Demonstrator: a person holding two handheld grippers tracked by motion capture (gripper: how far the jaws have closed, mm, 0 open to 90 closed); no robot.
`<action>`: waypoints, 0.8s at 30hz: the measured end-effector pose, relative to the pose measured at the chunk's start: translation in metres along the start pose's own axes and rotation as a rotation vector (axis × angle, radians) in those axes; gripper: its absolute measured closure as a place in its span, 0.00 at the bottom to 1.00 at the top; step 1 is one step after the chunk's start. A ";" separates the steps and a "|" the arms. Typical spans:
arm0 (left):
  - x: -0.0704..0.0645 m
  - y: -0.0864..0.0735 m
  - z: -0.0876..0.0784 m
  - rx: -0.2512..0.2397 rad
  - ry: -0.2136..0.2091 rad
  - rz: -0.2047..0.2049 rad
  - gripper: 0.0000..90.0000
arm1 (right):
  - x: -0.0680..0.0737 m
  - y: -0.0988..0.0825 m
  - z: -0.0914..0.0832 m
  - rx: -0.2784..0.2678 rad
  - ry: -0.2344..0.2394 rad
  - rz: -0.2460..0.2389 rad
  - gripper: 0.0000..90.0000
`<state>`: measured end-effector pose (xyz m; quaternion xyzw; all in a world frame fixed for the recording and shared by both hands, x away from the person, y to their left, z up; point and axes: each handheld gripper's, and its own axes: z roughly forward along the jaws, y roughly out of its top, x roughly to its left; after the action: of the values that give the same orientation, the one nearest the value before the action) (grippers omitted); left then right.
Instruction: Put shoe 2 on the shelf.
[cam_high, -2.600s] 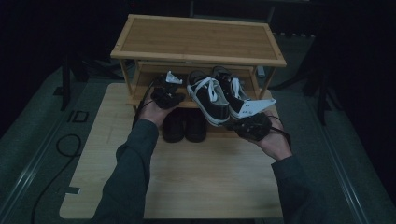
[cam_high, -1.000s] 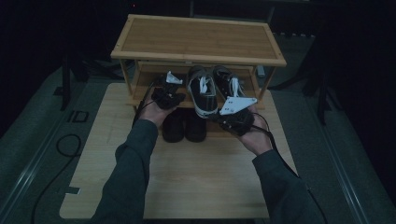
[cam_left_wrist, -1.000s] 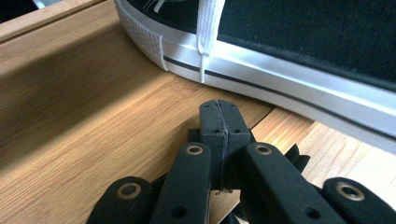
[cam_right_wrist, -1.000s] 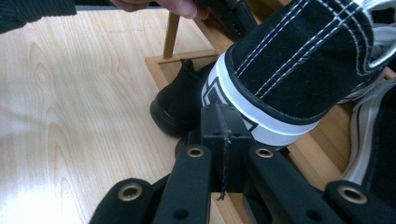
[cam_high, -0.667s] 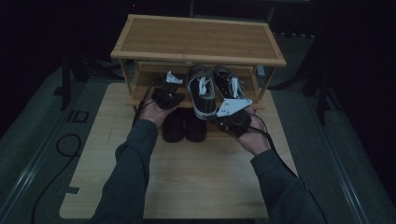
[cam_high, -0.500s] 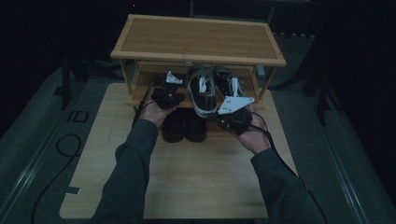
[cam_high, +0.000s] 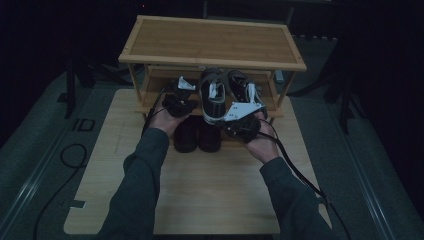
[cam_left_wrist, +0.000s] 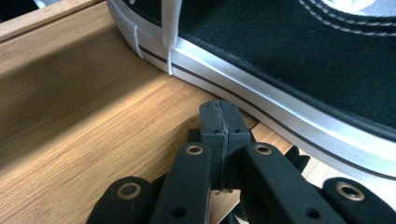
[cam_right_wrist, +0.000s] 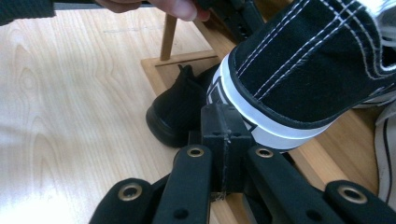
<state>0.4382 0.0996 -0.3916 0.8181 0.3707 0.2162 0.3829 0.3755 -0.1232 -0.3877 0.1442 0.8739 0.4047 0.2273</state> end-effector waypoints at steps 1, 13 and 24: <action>0.000 0.000 0.000 0.001 0.001 0.001 1.00 | -0.002 0.000 0.000 -0.006 0.013 0.009 1.00; 0.000 -0.001 0.000 -0.006 -0.004 0.006 1.00 | -0.009 -0.001 0.010 -0.007 -0.047 0.050 1.00; -0.001 0.000 0.000 -0.001 0.005 0.005 1.00 | -0.006 0.011 0.020 0.007 -0.031 0.027 1.00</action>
<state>0.4378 0.0990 -0.3915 0.8182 0.3696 0.2192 0.3819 0.3913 -0.1059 -0.3886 0.1631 0.8697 0.4025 0.2347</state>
